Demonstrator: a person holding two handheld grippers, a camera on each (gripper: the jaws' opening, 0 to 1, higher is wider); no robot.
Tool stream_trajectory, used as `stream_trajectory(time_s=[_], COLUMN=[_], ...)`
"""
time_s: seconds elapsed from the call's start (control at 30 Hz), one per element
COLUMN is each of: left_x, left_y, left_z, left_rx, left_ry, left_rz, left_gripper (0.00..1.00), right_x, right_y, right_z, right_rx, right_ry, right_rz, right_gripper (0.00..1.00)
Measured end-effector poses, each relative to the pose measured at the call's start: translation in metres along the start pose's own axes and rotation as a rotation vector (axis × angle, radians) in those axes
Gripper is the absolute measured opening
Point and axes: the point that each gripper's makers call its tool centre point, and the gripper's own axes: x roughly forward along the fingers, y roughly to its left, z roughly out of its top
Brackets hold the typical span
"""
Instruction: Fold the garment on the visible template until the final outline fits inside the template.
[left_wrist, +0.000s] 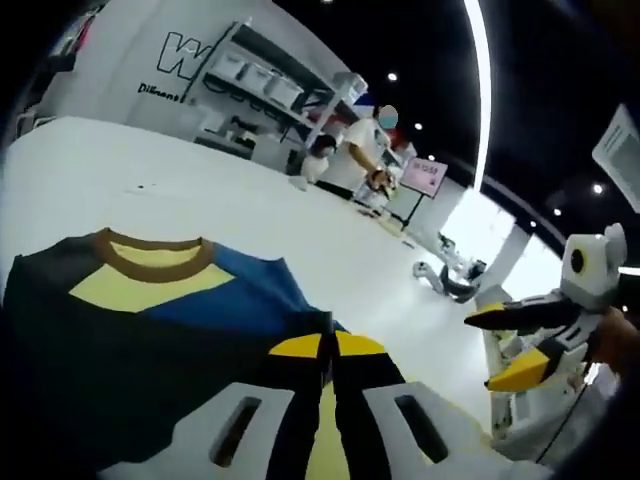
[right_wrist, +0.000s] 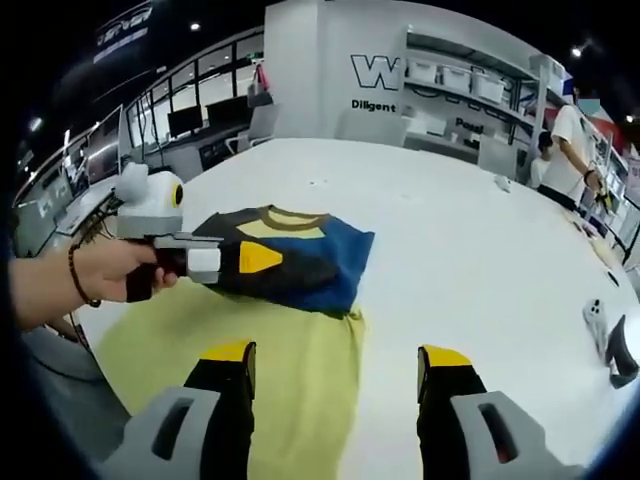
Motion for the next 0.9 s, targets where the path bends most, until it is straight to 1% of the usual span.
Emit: stream_trajectory(time_s=[0.07,0.13,0.2,0.27,0.37,0.4,0.6,0.83,0.9], left_x=[0.001,0.002,0.002,0.002,0.002,0.002,0.003,0.004,0.004], left_y=[-0.007,-0.011,-0.013,-0.017,-0.017,-0.017,-0.017,-0.018,-0.018], left_z=[-0.004,-0.008,-0.009,-0.018,-0.022,-0.027,-0.042,-0.051,-0.052], left_rx=[0.029,0.067,0.08,0.079,0.085,0.085,0.086,0.096,0.1], left_ry=[0.01,0.025,0.027,0.055,0.063,0.075,0.109,0.133,0.136], left_rz=[-0.022,-0.033,-0.041,-0.065,-0.065,-0.067,-0.064,-0.069,-0.068], left_gripper=[0.0,0.0,0.0,0.0,0.0,0.0,0.0,0.0,0.0], right_x=[-0.001,-0.002,-0.002,-0.002,-0.001,-0.001,0.006,0.021,0.023], right_y=[-0.001,-0.003,-0.004,-0.008,-0.01,-0.011,-0.013,-0.013,-0.012], right_z=[-0.001,-0.002,-0.002,-0.001,0.001,0.001,0.005,0.015,0.017], right_rx=[0.021,0.02,0.021,0.035,0.036,0.036,0.031,0.014,0.014], right_ry=[0.0,0.002,0.002,-0.001,-0.002,-0.003,-0.002,-0.002,-0.007], right_rz=[0.002,-0.009,-0.009,-0.014,-0.021,-0.023,-0.024,-0.016,-0.011], right_gripper=[0.63,0.63,0.63,0.63,0.63,0.63,0.62,0.62,0.62])
